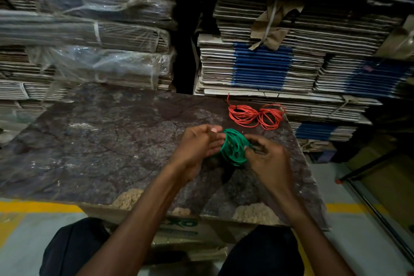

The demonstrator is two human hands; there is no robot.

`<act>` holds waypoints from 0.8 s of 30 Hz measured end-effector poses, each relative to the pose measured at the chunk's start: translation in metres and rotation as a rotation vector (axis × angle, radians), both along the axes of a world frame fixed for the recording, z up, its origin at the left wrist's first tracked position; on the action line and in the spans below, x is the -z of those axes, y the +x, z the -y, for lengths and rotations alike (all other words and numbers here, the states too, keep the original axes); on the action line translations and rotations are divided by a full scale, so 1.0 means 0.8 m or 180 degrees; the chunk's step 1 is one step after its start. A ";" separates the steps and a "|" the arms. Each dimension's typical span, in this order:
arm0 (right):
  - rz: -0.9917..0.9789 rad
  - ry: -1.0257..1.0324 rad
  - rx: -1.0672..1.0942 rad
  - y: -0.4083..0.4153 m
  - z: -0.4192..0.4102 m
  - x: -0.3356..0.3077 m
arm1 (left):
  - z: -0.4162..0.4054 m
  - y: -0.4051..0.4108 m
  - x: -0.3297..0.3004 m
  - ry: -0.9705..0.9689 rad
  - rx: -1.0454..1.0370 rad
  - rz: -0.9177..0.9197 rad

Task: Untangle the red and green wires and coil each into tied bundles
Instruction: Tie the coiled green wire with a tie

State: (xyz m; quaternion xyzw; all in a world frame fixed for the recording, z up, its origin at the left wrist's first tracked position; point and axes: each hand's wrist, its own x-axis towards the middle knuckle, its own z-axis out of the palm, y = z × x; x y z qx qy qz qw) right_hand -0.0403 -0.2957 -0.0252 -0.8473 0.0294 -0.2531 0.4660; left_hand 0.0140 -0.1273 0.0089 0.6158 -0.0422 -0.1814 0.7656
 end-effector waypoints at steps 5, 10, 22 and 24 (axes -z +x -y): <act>-0.0074 0.1091 -0.0147 0.003 0.023 -0.008 | 0.002 0.011 0.021 0.0800 -0.0324 0.1215; -0.0239 0.2164 0.0026 0.006 0.042 -0.006 | 0.018 0.004 0.029 0.1052 0.0370 0.1584; -0.0806 0.0707 0.0834 0.039 0.098 0.022 | 0.071 0.041 0.053 0.2897 0.1142 0.2951; -0.0716 -0.0245 0.0830 0.034 0.109 0.026 | 0.074 0.041 0.056 0.3243 0.1086 0.2974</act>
